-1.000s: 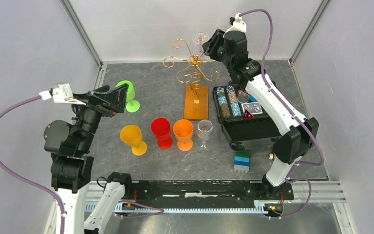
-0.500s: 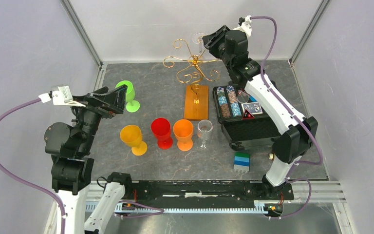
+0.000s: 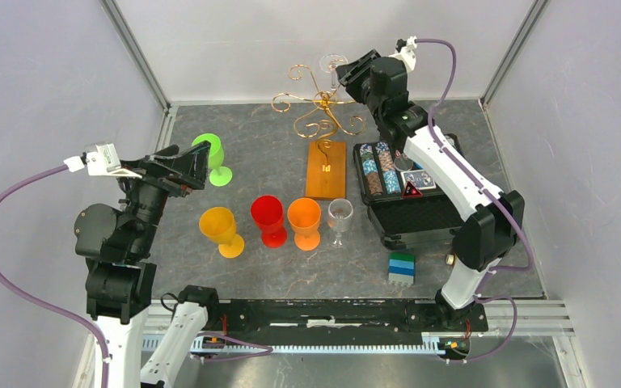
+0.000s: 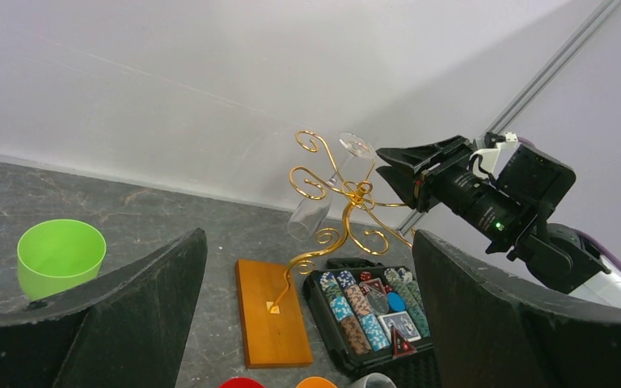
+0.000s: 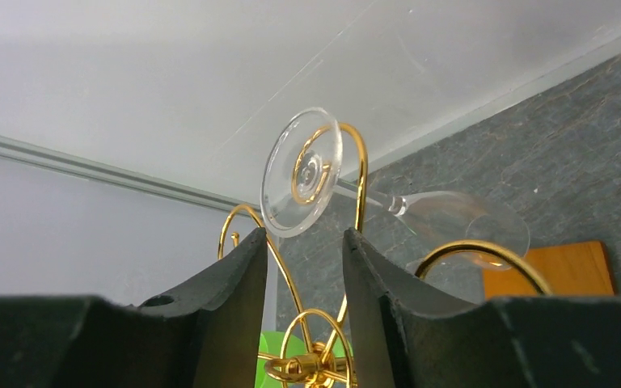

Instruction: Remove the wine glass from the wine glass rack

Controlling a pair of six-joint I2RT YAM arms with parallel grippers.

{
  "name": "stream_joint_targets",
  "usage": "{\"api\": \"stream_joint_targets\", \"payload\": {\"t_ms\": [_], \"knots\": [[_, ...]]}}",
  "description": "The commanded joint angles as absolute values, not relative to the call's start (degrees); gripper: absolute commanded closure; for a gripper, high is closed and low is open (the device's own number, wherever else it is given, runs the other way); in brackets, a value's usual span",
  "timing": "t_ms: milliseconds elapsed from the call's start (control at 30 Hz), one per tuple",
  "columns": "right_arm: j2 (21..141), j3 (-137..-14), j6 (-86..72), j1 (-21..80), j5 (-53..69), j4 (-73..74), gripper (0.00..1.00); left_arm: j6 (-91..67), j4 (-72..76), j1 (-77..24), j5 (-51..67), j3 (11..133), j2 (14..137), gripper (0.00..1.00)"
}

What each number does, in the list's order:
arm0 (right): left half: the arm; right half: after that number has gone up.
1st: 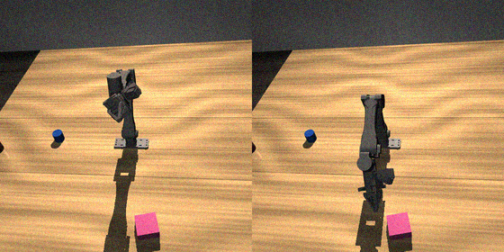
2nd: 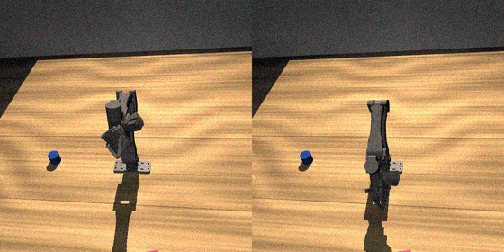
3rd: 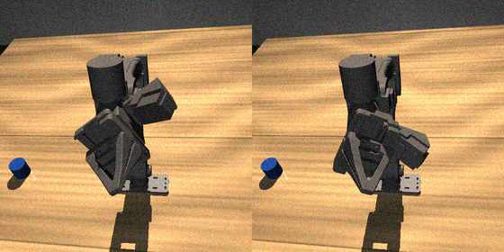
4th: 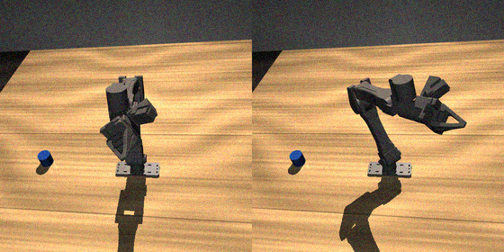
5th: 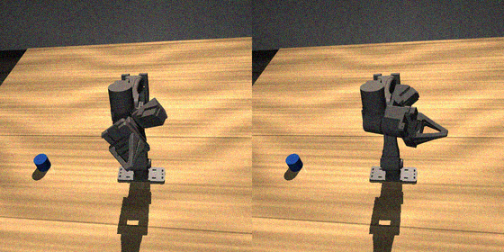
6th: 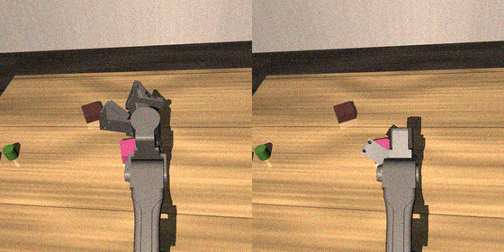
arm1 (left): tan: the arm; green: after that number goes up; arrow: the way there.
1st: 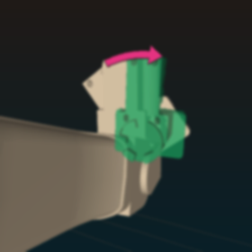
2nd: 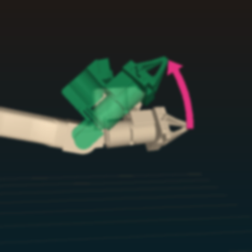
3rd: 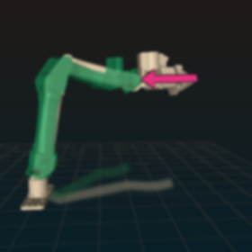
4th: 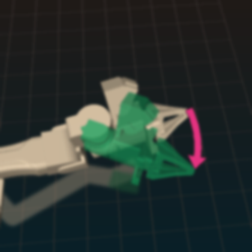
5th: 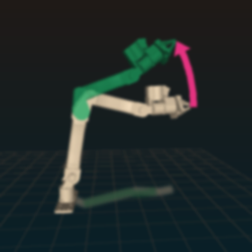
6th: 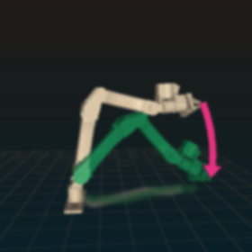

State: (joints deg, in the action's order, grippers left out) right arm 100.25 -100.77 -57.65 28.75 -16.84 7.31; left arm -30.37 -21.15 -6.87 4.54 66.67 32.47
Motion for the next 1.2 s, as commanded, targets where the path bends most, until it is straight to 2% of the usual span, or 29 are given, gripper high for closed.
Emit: {"api": "stream_joint_targets", "payload": {"t_ms": [0, 400, 733, 1167], "knots": [[100.1, -99.7, -59.1, 28.6, -18.0, 3.9, 0.56, -28.5, -20.9, -6.8, 3.7, 66.4, 32.2, 0.00], [103.2, -101.6, -61.2, 28.6, -19.0, 2.6, 0.58, -28.1, -21.0, -6.8, 3.4, 66.1, 32.4, 0.00], [104.1, -100.3, -62.2, 28.6, -21.3, -2.0, 0.67, -27.4, -21.5, -6.8, 2.6, 66.1, 32.3, 0.00], [106.5, -99.5, -67.9, 28.2, -18.5, -6.2, 0.69, -26.4, -22.4, -6.8, 1.8, 66.4, 31.8, 0.00]]}}
